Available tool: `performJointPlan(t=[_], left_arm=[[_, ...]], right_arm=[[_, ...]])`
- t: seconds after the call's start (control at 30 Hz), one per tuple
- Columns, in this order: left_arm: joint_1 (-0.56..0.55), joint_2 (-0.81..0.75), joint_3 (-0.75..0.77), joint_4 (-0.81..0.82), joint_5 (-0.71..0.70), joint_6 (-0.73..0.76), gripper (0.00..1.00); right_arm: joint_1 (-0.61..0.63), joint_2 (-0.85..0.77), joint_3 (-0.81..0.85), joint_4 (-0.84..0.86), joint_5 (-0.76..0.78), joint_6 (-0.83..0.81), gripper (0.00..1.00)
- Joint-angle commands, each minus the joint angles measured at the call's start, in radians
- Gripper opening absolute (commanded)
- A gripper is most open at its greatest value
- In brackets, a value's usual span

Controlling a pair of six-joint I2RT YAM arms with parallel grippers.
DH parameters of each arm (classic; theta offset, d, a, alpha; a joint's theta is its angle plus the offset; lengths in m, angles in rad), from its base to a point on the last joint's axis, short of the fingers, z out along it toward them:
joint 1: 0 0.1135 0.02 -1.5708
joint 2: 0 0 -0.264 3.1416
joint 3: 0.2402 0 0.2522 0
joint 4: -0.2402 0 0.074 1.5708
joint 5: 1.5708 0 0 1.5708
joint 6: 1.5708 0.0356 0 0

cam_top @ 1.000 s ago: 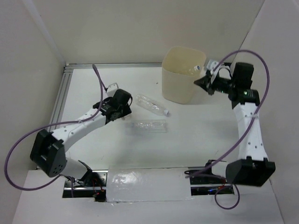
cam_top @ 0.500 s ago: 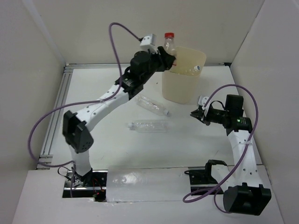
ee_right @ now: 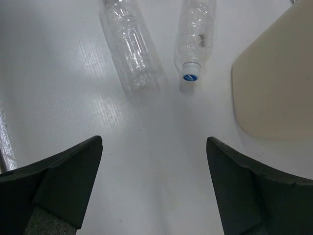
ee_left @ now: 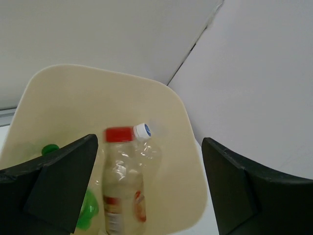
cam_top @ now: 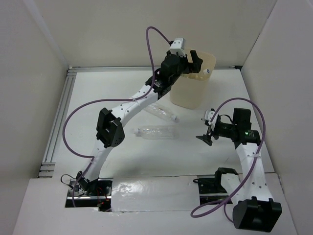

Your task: Put the plastic bottles in the bin

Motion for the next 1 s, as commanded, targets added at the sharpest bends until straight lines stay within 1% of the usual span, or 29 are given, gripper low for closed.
performJointPlan(t=[0.0, 0.07, 0.1, 0.17, 0.2, 0.23, 0.27, 0.3, 0.33, 0.37, 0.4, 0.43, 0.47, 0.5, 0.53, 0.57, 0.6, 0.63, 0.67, 0.73, 0.8, 0.9, 0.97], left_arm=[[0.0, -0.071, 0.05, 0.064, -0.042, 0.055, 1.0], [0.01, -0.102, 0.05, 0.05, -0.042, 0.069, 1.0], [0.01, -0.129, 0.05, 0.05, -0.054, 0.095, 1.0], [0.01, -0.262, -0.074, 0.062, -0.081, 0.138, 1.0], [-0.006, -0.324, -0.141, 0.062, -0.118, 0.181, 1.0], [-0.021, -0.391, -0.313, 0.073, -0.146, 0.19, 1.0], [-0.021, -0.539, -0.418, 0.073, -0.169, 0.19, 1.0], [-0.021, -0.614, -0.524, 0.073, -0.189, 0.19, 1.0], [-0.03, -0.686, -0.73, 0.061, -0.227, 0.172, 1.0], [-0.03, -0.755, -0.828, 0.038, -0.242, 0.151, 1.0], [-0.03, -0.883, -0.923, 0.011, -0.258, 0.132, 1.0], [-0.03, -0.944, -1.011, -0.026, -0.29, 0.108, 1.0], [-0.012, -1.002, -1.169, -0.109, -0.301, 0.03, 1.0], [-0.001, -1.059, -1.244, -0.143, -0.301, -0.009, 1.0], [-0.001, -1.172, -1.31, -0.173, -0.313, -0.046, 1.0], [-0.001, -1.227, -1.371, -0.204, -0.331, -0.114, 1.0], [-0.001, -1.283, -1.478, -0.252, -0.342, -0.141, 1.0], [-0.001, -1.335, -1.523, -0.281, -0.351, -0.17, 1.0], [-0.001, -1.431, -1.594, -0.315, -0.371, -0.237, 1.0], [-0.001, -1.517, -1.649, -0.4, -0.382, -0.287, 1.0], [-0.021, -1.623, -1.714, -0.441, -0.402, -0.346, 1.0], [-0.032, -1.693, -1.766, -0.474, -0.402, -0.379, 1.0], [-0.044, -1.717, -1.777, -0.485, -0.414, -0.394, 1.0]], right_arm=[[0.02, 0.033, -0.025, 0.031, -0.07, -0.126, 0.93], [0.048, 0.071, -0.036, 0.018, -0.101, -0.2, 0.93], [0.09, 0.117, -0.036, 0.018, -0.112, -0.255, 0.93], [0.155, 0.168, -0.036, 0.085, -0.121, -0.269, 0.93], [0.193, 0.195, -0.027, 0.112, -0.089, -0.251, 0.93], [0.283, 0.252, -0.027, 0.143, -0.068, -0.24, 0.93], [0.333, 0.28, -0.016, 0.206, -0.043, -0.231, 0.93], [0.389, 0.306, -0.004, 0.252, -0.008, -0.203, 0.93], [0.493, 0.35, -0.004, 0.304, 0.079, -0.12, 0.93], [0.537, 0.37, -0.004, 0.353, 0.112, -0.088, 0.93], [0.575, 0.39, -0.004, 0.448, 0.145, -0.058, 0.93], [0.61, 0.41, 0.008, 0.493, 0.181, -0.023, 0.93], [0.667, 0.46, 0.018, 0.526, 0.251, 0.028, 0.93], [0.689, 0.491, 0.043, 0.569, 0.277, 0.045, 0.93], [0.704, 0.523, 0.059, 0.57, 0.296, 0.045, 0.93], [0.732, 0.588, 0.073, 0.582, 0.334, 0.065, 0.93], [0.744, 0.614, 0.082, 0.626, 0.36, 0.088, 0.93], [0.744, 0.636, 0.091, 0.649, 0.383, 0.11, 0.93], [0.772, 0.672, 0.091, 0.668, 0.435, 0.136, 0.93], [0.783, 0.706, 0.102, 0.711, 0.492, 0.16, 0.93], [0.805, 0.758, 0.12, 0.72, 0.532, 0.173, 0.93], [0.819, 0.826, 0.154, 0.717, 0.568, 0.192, 0.93], [0.819, 0.853, 0.177, 0.691, 0.577, 0.193, 0.9]])
